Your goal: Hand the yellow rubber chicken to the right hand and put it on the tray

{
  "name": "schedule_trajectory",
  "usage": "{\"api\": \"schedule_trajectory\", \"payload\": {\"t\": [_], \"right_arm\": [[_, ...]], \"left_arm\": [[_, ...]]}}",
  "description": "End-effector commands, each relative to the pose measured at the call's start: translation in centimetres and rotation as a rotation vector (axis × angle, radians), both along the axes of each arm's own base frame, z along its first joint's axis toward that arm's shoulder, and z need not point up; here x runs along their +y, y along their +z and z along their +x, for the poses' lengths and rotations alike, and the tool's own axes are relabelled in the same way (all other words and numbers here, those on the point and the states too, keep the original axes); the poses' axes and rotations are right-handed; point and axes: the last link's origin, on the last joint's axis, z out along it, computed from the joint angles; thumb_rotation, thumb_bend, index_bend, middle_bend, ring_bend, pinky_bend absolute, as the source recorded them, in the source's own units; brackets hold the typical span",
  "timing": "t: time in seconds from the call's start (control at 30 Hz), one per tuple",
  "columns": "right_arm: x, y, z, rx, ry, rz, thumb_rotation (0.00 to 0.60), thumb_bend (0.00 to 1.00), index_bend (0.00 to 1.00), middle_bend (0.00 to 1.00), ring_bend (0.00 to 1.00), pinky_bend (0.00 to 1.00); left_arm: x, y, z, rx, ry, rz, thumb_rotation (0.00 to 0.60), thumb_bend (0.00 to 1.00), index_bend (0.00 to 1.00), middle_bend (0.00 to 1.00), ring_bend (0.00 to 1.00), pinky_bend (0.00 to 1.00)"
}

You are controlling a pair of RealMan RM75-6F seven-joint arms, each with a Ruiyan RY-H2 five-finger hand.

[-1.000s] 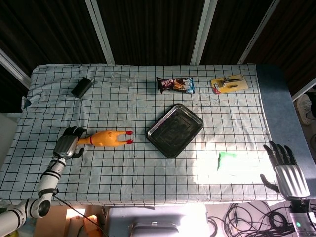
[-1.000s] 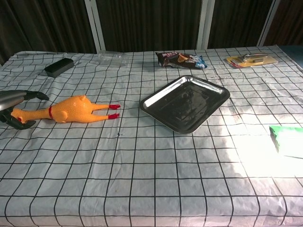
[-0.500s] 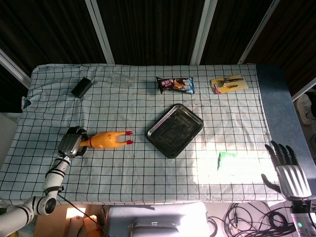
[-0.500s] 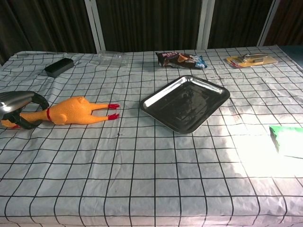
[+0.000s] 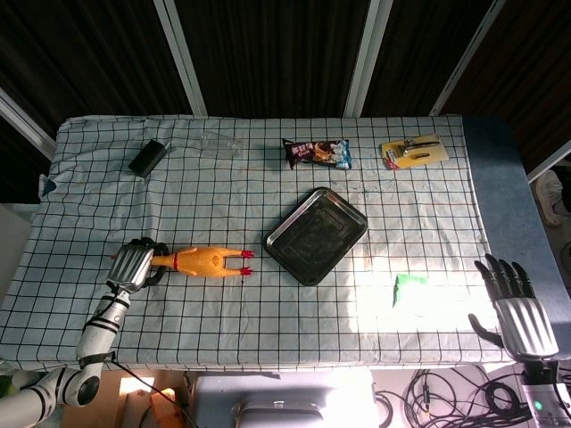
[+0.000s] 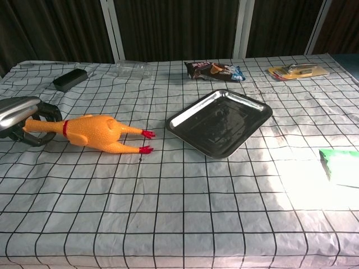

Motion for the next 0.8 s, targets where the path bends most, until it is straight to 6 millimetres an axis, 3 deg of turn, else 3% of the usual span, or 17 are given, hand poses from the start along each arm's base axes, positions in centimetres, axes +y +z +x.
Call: {"api": "schedule_trajectory", "payload": {"t": [0.03, 0.23, 0.43, 0.67, 0.8], "right_arm": [[-0.3, -0.5, 0.9, -0.043, 0.047, 0.033, 0.600, 0.22, 0.00, 0.00, 0.00, 0.00], [-2.5, -0.6, 4.0, -0.101, 0.151, 0.088, 0.600, 0.22, 0.00, 0.00, 0.00, 0.00], [-6.5, -1.5, 9.5, -0.179, 0.238, 0.169, 0.600, 0.22, 0.00, 0.00, 0.00, 0.00], [-11.0, -4.7, 16.7, -0.270, 0.270, 0.308, 0.600, 0.22, 0.00, 0.00, 0.00, 0.00], [-13.0, -8.5, 21.0, -0.312, 0.255, 0.441, 0.600, 0.22, 0.00, 0.00, 0.00, 0.00]], "left_arm": [[-1.2, 0.9, 0.9, -0.061, -0.063, -0.011, 0.600, 0.82, 0.61, 0.65, 0.41, 0.63], [-2.3, 1.6, 2.4, -0.167, -0.124, -0.011, 0.600, 0.84, 0.60, 0.70, 0.46, 0.73], [-3.4, 2.3, 3.5, -0.249, -0.124, -0.008, 0.600, 0.86, 0.61, 0.72, 0.47, 0.74], [-3.8, 1.1, 4.5, -0.260, -0.124, -0.012, 0.600, 0.86, 0.61, 0.72, 0.47, 0.74], [-3.8, 0.7, 5.1, -0.260, -0.143, -0.010, 0.600, 0.86, 0.61, 0.72, 0.47, 0.74]]}}
